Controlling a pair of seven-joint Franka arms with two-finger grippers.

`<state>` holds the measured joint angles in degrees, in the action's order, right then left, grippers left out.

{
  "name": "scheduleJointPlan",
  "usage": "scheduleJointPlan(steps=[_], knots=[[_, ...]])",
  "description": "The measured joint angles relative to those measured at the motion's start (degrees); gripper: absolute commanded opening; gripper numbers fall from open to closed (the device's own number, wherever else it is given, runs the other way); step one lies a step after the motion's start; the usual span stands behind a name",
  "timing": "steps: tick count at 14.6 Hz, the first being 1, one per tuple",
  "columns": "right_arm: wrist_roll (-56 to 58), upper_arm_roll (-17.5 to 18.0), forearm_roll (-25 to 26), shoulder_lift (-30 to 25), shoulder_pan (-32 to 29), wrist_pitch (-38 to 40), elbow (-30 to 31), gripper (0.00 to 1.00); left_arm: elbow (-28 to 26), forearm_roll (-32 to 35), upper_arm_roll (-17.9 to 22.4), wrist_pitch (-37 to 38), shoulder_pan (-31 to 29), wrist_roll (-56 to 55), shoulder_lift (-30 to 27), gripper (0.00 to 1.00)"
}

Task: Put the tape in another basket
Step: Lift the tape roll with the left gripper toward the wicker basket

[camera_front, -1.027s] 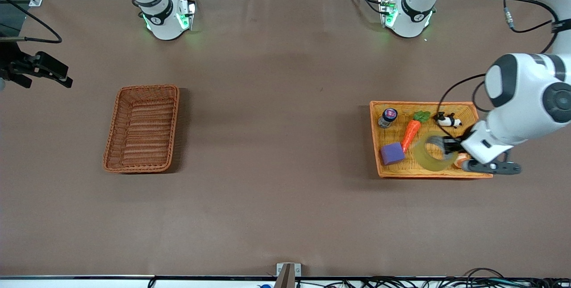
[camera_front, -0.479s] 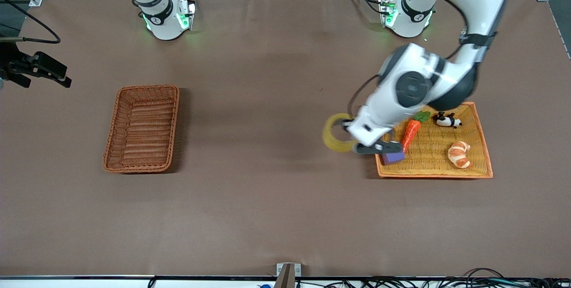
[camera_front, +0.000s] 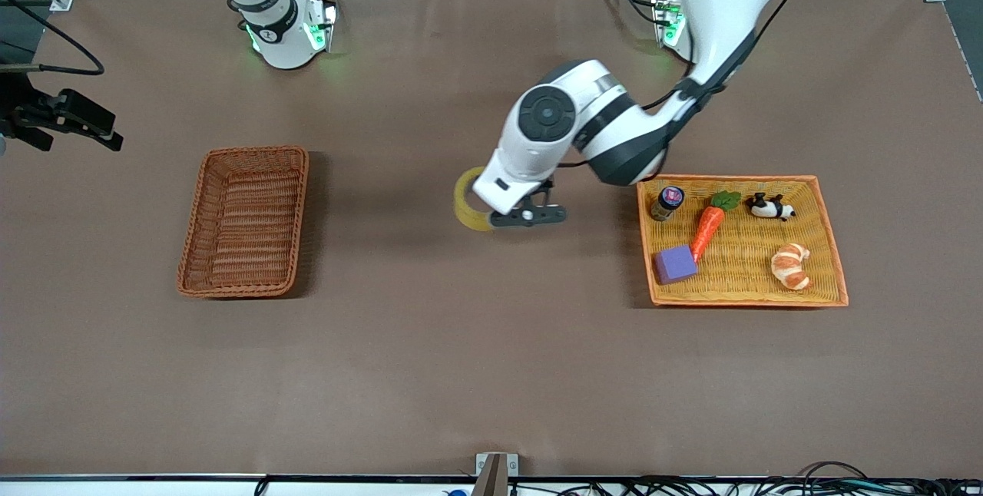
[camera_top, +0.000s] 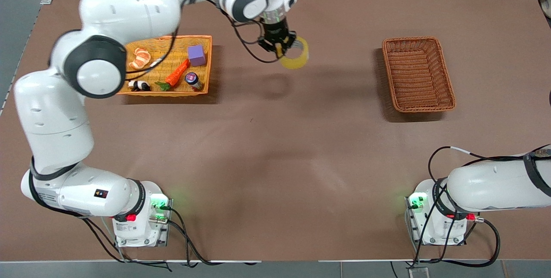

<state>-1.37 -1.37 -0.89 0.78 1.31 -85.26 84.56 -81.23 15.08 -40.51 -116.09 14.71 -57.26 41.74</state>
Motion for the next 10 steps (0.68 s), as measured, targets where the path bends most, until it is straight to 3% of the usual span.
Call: scheduleJointPlan(steps=[3, 6, 10], knots=[[0.0, -0.01, 0.0, 0.0, 0.0, 0.01, 0.0, 1.0, 4.12, 2.25, 0.22, -6.01, 5.1, 0.0, 6.97, 0.04], [0.0, -0.03, 0.0, 0.0, -0.01, 0.02, 0.01, 1.0, 8.52, 2.84, 5.06, -11.04, 11.78, 0.42, 12.87, 0.06], [0.0, -0.03, 0.0, 0.0, -0.01, 0.12, 0.01, 1.0, 11.94, 2.84, 7.75, -14.79, 14.56, 1.46, 17.24, 0.19]])
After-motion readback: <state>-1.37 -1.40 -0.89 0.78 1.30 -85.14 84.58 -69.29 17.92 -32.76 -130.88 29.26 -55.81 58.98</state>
